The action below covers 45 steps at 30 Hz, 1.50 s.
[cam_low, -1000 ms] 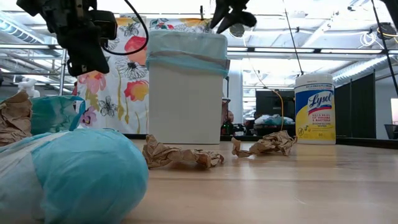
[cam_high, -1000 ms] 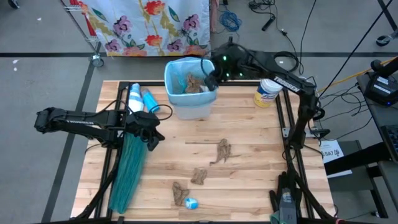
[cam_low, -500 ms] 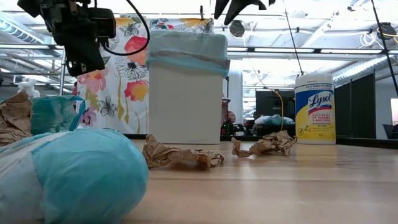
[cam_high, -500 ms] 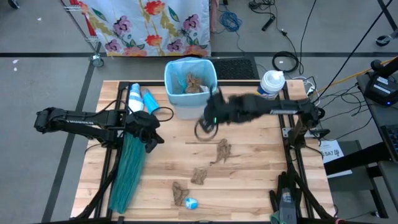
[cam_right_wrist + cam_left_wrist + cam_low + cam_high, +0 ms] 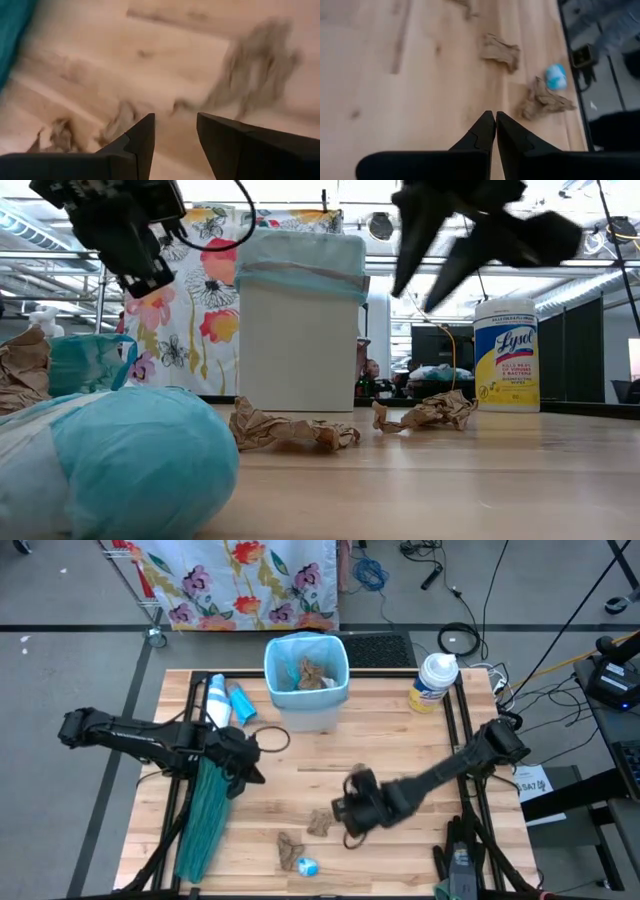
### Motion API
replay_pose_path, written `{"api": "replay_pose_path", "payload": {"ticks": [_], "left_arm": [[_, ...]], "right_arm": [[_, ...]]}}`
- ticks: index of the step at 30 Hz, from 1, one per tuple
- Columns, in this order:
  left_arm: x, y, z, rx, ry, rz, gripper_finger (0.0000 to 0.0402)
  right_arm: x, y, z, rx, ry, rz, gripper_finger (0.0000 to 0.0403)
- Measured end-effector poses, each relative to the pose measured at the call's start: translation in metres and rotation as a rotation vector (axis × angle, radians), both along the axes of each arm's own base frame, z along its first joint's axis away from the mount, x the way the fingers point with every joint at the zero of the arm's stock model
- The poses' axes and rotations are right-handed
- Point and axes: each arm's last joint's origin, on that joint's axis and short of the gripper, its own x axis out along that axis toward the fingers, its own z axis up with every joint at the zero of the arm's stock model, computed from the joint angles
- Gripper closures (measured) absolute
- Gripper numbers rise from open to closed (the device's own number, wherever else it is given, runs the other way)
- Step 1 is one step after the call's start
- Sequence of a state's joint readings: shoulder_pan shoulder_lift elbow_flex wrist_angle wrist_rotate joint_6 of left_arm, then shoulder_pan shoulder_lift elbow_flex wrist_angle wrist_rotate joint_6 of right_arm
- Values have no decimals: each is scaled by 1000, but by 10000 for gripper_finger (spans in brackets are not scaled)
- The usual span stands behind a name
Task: Place trash/remove bag and relplace
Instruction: Put the brown napkin into the white trash bin
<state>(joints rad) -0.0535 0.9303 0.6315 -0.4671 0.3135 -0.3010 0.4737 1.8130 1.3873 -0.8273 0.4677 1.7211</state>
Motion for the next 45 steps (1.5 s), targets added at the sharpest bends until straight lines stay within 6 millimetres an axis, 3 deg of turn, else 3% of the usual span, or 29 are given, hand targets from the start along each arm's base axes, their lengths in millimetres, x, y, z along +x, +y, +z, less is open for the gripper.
{"api": "replay_pose_path", "payload": {"ticks": [4, 10, 28, 34, 39, 45], "left_arm": [[12, -14, -7, 6, -11, -81, 379], [26, -44, -14, 105, 8, -231, 379], [72, -138, 7, 373, 66, -205, 379], [88, -154, 9, 279, 102, -271, 377], [99, -157, -2, 137, 201, -191, 344], [106, -156, -15, 91, 269, -133, 260]], "right_arm": [[-17, 22, -15, 53, -16, -49, 264], [-35, 38, -18, 42, 23, -50, 264], [-67, 66, -20, -48, 117, 131, 264], [-77, 76, -20, -58, 124, 176, 264], [-83, 83, -20, -60, 122, 204, 264], [-90, 89, -20, -61, 121, 231, 264]]}}
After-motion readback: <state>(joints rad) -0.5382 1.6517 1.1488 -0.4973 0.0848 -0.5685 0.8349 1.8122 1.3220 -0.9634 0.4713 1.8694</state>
